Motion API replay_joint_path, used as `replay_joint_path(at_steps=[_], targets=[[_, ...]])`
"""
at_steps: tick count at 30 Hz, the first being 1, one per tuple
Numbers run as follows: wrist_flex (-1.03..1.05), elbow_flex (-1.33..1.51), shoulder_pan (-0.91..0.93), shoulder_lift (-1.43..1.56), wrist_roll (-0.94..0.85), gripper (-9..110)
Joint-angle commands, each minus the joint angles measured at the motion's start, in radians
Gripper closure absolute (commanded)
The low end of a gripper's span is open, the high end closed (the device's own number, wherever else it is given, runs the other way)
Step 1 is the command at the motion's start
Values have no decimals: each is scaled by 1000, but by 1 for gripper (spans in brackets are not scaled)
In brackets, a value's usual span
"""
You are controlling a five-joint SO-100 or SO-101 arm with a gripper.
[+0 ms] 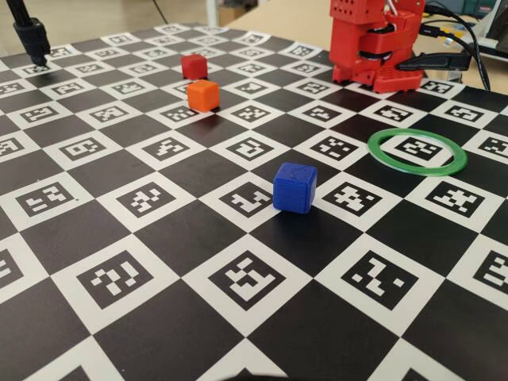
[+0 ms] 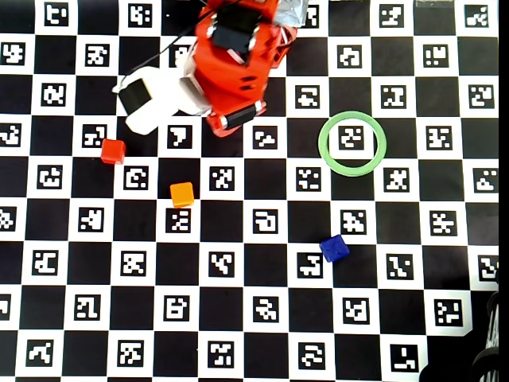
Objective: Grab the red cube then put it in the green circle then put the blue cube on top and finally the orange cube on top
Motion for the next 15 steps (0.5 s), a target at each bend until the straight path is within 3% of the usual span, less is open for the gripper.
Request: replay_joint_path(at_steps=[1,15], targets=[[28,-109,110,-46,-54,106],[-87,-264,420,-325,-126,106]])
